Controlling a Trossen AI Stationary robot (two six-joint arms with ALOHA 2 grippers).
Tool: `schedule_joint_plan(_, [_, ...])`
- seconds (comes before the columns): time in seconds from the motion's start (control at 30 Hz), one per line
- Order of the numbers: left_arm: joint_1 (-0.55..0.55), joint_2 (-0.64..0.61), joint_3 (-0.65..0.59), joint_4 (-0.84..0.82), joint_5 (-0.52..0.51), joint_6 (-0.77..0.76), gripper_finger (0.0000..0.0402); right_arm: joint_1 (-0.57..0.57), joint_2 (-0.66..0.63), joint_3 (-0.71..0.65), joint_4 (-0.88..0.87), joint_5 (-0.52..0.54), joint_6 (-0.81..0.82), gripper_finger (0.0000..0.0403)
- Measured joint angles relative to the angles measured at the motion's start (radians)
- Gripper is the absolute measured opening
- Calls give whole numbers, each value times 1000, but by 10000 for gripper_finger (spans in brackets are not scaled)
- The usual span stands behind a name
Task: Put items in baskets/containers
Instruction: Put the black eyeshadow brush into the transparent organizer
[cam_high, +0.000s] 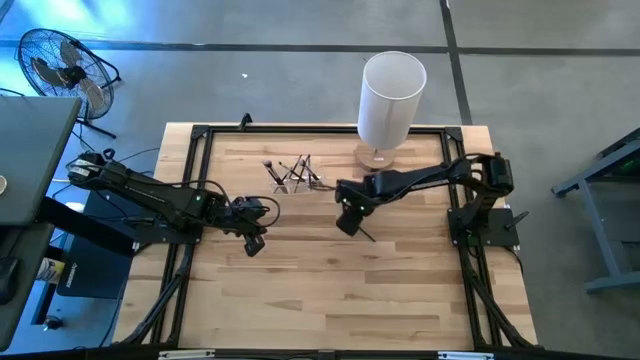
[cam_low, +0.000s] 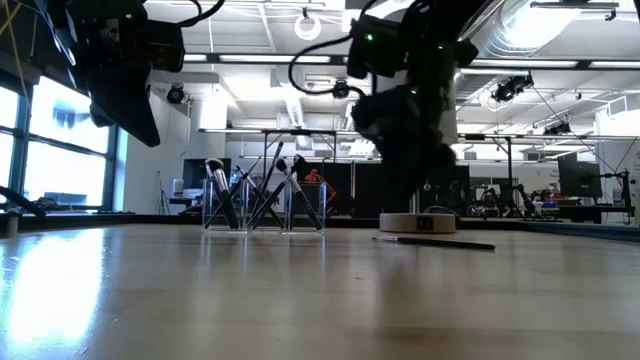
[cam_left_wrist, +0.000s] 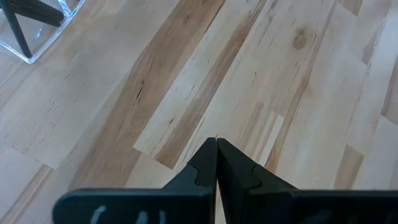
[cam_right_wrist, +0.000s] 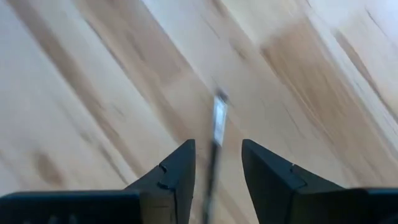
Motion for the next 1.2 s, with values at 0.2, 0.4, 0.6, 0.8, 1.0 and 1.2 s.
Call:
schedule_joint_plan(0.2, [0, 0, 0, 2, 0, 0, 0, -13, 0, 1, 149, -25, -35, 126])
schedule_joint_plan(0.4, [0, 0, 0, 1, 0, 0, 0, -15, 18, 1, 165, -19, -44, 126])
schedule_joint_plan(0.6, [0, 0, 1, 2, 0, 0, 0, -15, 75, 34, 188, -24, -47, 126])
schedule_joint_plan(0.8, [1, 0, 1, 3, 0, 0, 0, -31, 150, 148, 78, -8, -71, 126])
schedule_joint_plan(1.0, [1, 0, 1, 7, 1, -4, 0, -52, 162, 155, -36, -6, -86, 126])
schedule_joint_plan(1.2, [1, 0, 1, 7, -4, -4, 0, -55, 162, 124, -20, -4, -97, 126])
